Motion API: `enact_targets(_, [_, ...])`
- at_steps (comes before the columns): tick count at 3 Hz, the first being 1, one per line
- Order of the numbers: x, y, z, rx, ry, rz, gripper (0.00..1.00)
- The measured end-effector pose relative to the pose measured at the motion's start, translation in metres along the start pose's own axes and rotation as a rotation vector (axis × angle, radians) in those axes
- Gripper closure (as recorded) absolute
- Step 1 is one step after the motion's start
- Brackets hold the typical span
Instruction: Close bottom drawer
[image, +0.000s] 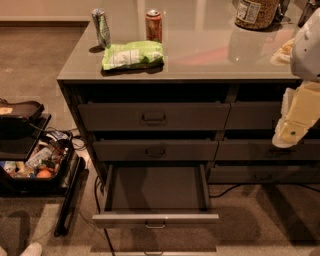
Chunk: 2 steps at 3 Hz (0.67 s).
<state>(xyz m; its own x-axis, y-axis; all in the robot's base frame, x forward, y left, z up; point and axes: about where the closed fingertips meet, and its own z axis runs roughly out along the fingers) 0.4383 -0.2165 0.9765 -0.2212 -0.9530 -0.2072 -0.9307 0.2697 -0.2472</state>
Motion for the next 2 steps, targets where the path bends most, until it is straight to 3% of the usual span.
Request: enact_targets(2, [0.0117,0.0029,0.0061,0.044,0.013,0.076,0.00])
